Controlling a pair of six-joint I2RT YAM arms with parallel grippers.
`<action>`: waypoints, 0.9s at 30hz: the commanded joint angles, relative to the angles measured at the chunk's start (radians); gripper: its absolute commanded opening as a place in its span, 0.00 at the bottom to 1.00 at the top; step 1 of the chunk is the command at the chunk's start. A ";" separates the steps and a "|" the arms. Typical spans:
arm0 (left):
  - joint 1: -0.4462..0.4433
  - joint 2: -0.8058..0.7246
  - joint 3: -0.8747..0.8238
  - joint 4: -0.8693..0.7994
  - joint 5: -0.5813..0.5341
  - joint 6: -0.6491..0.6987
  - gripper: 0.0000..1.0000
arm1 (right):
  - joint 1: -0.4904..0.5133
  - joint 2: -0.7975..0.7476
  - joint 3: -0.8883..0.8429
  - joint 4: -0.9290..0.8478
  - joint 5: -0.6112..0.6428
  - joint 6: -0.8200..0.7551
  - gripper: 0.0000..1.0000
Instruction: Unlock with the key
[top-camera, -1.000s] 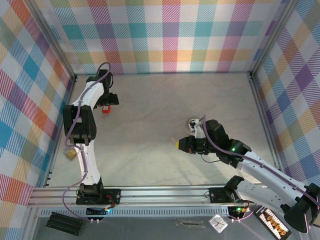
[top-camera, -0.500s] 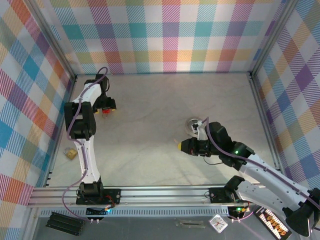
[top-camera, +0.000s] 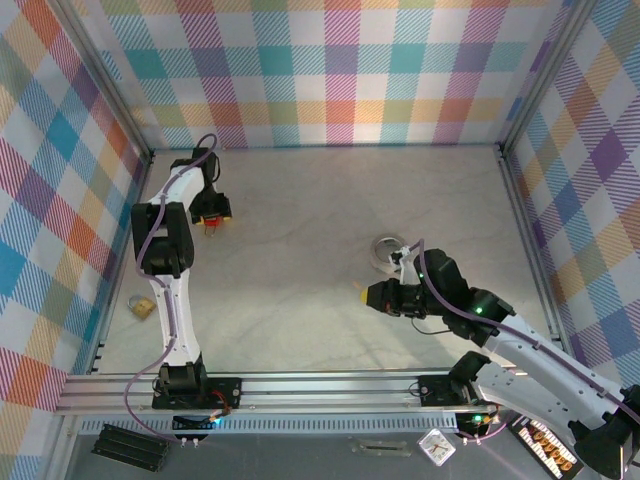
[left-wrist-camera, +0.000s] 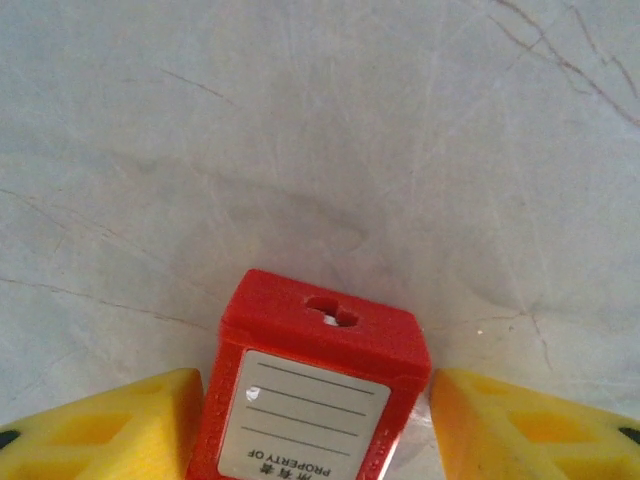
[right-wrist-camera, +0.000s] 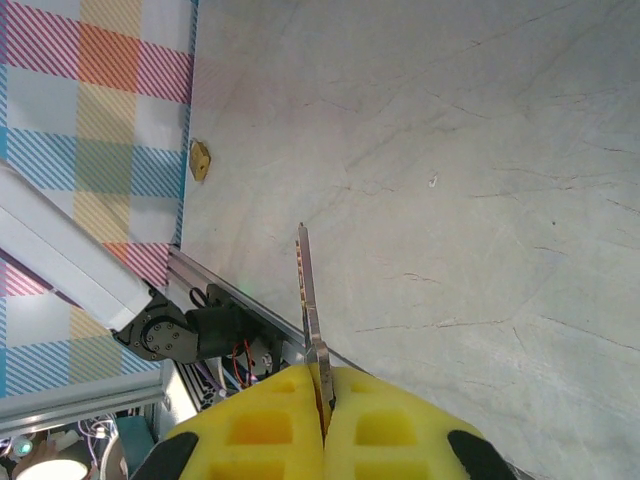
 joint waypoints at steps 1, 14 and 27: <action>0.014 -0.005 -0.007 0.004 0.035 0.000 0.56 | 0.008 -0.011 -0.007 -0.011 0.012 0.006 0.00; -0.002 -0.115 -0.199 0.121 0.106 -0.006 0.23 | 0.006 0.015 0.011 -0.048 0.035 -0.022 0.00; -0.264 -0.527 -0.483 0.423 0.233 0.261 0.12 | -0.223 0.168 0.248 -0.289 -0.144 -0.322 0.00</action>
